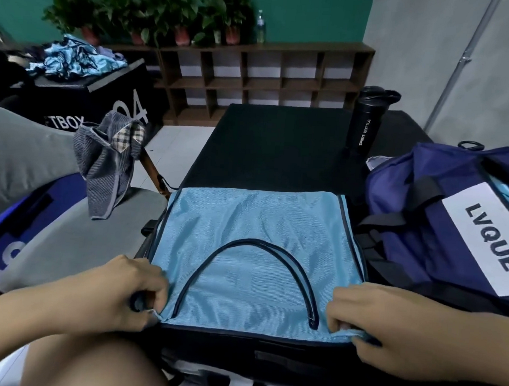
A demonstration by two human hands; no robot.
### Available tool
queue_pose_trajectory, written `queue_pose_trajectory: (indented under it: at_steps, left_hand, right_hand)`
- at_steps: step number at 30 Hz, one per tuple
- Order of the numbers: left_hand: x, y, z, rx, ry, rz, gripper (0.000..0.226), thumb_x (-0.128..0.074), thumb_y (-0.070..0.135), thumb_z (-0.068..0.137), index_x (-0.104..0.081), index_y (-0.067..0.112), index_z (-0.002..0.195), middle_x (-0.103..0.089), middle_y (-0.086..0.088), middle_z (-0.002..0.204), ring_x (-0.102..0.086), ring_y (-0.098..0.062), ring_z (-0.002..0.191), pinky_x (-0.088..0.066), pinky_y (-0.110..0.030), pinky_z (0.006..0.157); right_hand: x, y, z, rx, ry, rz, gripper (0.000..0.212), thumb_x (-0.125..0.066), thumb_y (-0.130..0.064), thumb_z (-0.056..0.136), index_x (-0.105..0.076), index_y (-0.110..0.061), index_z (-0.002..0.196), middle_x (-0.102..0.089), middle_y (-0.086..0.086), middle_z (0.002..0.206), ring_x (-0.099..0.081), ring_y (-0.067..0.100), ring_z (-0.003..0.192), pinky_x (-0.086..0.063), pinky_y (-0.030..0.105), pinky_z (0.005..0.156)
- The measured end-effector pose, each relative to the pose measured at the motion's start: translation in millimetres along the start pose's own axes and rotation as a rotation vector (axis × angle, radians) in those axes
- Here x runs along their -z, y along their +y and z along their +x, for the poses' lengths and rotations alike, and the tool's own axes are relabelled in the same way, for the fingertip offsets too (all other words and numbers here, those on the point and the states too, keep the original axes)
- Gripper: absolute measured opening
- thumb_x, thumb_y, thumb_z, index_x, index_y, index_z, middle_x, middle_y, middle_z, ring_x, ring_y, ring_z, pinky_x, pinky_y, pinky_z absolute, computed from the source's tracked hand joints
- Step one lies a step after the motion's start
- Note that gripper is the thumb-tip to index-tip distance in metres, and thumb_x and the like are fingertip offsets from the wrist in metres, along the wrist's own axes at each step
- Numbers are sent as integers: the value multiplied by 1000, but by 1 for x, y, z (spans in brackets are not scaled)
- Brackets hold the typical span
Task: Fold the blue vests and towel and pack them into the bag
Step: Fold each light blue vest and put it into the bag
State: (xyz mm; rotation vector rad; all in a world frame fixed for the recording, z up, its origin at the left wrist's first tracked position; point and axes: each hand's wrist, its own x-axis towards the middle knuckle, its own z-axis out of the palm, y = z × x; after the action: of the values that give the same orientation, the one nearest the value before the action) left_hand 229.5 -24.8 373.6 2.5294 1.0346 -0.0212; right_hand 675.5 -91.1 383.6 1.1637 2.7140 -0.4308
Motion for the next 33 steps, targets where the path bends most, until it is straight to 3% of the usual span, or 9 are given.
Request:
queue_pose_trajectory:
  at_steps: [5,8,10,15,17,21,23,27,33]
  left_hand:
    - [23,-1,6,105,-18,-124,11,-80,25,85,-71,31,87,-72,11,94,-67,-14,84,-51,-21,74]
    - [25,-19,20,212,244,-89,17,-83,18,89,-71,31,88,-74,10,92,-68,-13,80,-51,-22,73]
    - [18,-36,29,320,369,-22,24,-87,28,87,-65,34,93,-69,11,93,-66,-9,78,-48,-19,68]
    - [4,-62,47,564,356,-26,37,-86,33,85,-54,29,104,-64,7,99,-62,-6,81,-47,-27,67]
    - [3,-63,55,604,376,-60,35,-85,27,85,-54,25,103,-69,4,92,-65,-12,78,-49,-31,65]
    - [10,-65,76,645,413,-81,30,-84,22,85,-58,23,99,-71,2,86,-67,-15,77,-52,-35,65]
    - [18,-70,93,644,425,-70,27,-83,21,84,-60,22,97,-71,1,86,-66,-17,78,-56,-39,68]
    - [37,-93,141,632,430,-32,25,-82,21,85,-60,20,97,-71,-2,88,-65,-18,79,-55,-38,67]
    - [60,-114,232,602,437,13,22,-78,21,86,-61,20,100,-68,-4,93,-62,-25,84,-49,-37,67]
  right_hand:
    - [19,11,3,-86,71,83,22,-52,-39,91,-51,-44,113,-50,-26,112,-53,1,105,-45,19,92]
    - [20,31,7,-122,123,95,25,-58,-30,92,-57,-43,113,-52,-25,114,-53,1,113,-45,24,97]
    - [16,46,9,-142,169,-26,37,-57,-20,87,-56,-42,117,-46,-26,119,-47,1,114,-43,27,100]
    - [1,64,12,-152,207,-342,61,-64,-3,67,-56,-34,119,-46,-5,144,-50,22,127,-50,39,96]
    - [-2,65,13,-112,211,-371,54,-62,-6,71,-57,-33,117,-50,-6,140,-52,21,126,-50,38,94]
    - [-2,63,18,-51,258,-429,34,-43,-18,80,-57,-32,107,-56,-9,112,-56,21,106,-48,37,87]
    - [-5,61,21,-24,241,-436,23,-44,-22,85,-54,-31,104,-52,-8,100,-55,22,96,-48,39,86]
    - [-9,48,32,-15,237,-413,14,-54,-28,88,-51,-31,101,-48,-8,92,-50,21,86,-49,39,82]
    - [-17,5,60,39,314,-294,8,-48,-30,91,-52,-28,97,-50,-8,89,-53,19,82,-49,37,78]
